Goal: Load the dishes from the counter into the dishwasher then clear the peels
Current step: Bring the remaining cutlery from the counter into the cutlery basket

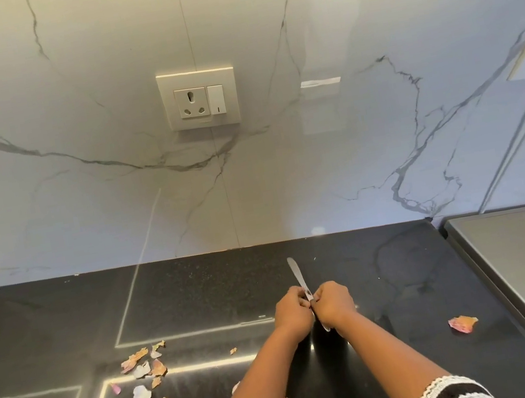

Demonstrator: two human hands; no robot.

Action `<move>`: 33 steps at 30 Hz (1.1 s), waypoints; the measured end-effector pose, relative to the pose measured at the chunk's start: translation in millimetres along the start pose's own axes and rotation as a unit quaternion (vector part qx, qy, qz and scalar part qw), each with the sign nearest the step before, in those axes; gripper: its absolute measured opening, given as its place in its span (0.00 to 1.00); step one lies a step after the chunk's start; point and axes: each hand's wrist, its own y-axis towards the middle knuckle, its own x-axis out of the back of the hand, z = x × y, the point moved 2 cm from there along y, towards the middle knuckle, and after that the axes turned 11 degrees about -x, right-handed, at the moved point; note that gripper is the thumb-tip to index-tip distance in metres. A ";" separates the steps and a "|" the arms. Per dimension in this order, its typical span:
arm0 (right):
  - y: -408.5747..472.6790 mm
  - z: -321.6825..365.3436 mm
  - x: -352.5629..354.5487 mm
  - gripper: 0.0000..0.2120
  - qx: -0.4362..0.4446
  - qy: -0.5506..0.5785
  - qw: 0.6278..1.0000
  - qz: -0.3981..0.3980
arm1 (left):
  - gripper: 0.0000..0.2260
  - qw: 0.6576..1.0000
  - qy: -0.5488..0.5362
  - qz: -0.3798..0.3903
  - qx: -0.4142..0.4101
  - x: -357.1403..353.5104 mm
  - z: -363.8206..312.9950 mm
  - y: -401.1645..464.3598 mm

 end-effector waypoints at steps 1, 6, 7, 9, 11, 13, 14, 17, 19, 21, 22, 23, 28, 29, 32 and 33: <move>-1.3 -4.2 2.7 0.05 0.008 -0.007 1.000 0.000 | 0.20 0.999 0.028 0.009 -0.025 -3.5 -3.8 -3.6; -12.6 -19.7 24.9 0.04 0.072 -0.059 0.994 -0.062 | 0.18 0.945 0.264 -0.039 -0.187 -12.5 -33.2 -22.5; -15.6 -23.4 31.7 0.05 0.085 -0.066 0.991 -0.084 | 0.14 0.925 0.308 -0.058 -0.216 -12.2 -41.6 -25.2; -22.0 -33.1 47.2 0.09 0.111 -0.089 0.982 -0.125 | 0.07 0.892 0.361 -0.076 -0.260 -13.9 -54.6 -27.7; -29.0 -47.1 63.8 0.11 0.138 -0.104 0.971 -0.165 | 0.07 0.865 0.401 -0.059 -0.296 -20.8 -62.8 -29.9; -34.3 -62.2 79.2 0.11 0.150 -0.100 0.965 -0.190 | 0.13 0.847 0.422 -0.039 -0.320 -30.0 -70.6 -34.6; -37.1 -71.6 87.6 0.11 0.145 -0.094 0.965 -0.197 | 0.15 0.845 0.423 -0.035 -0.325 -35.8 -75.7 -38.8; -47.3 -99.9 109.5 0.11 0.138 -0.079 0.965 -0.208 | 0.15 0.824 0.444 -0.025 -0.352 -57.3 -89.6 -52.8; -56.2 -119.2 120.5 0.13 0.145 -0.084 0.964 -0.205 | 0.15 0.806 0.458 -0.018 -0.373 -72.7 -98.5 -59.6; -65.9 -140.0 131.0 0.14 0.147 -0.076 0.964 -0.209 | 0.14 0.788 0.463 -0.020 -0.404 -87.2 -110.8 -64.1; -70.3 -150.0 136.9 0.14 0.149 -0.069 0.963 -0.215 | 0.12 0.779 0.465 -0.017 -0.420 -94.1 -117.1 -66.1; -73.4 -158.8 142.5 0.14 0.150 -0.068 0.961 -0.221 | 0.10 0.769 0.465 -0.014 -0.438 -100.2 -122.9 -68.2; -100.2 -211.4 181.4 0.13 0.189 -0.127 0.934 -0.277 | 0.14 0.736 0.442 -0.027 -0.512 -144.4 -163.6 -88.2; -109.2 -223.7 190.8 0.12 0.198 -0.161 0.921 -0.295 | 0.15 0.728 0.441 -0.028 -0.525 -156.8 -173.3 -96.5; -130.5 -263.6 213.4 0.11 0.215 -0.248 0.881 -0.340 | 0.15 0.707 0.444 -0.033 -0.550 -192.9 -197.0 -120.4; -134.2 -281.0 219.0 0.14 0.215 -0.266 0.872 -0.350 | 0.14 0.700 0.449 -0.034 -0.554 -205.5 -205.7 -129.7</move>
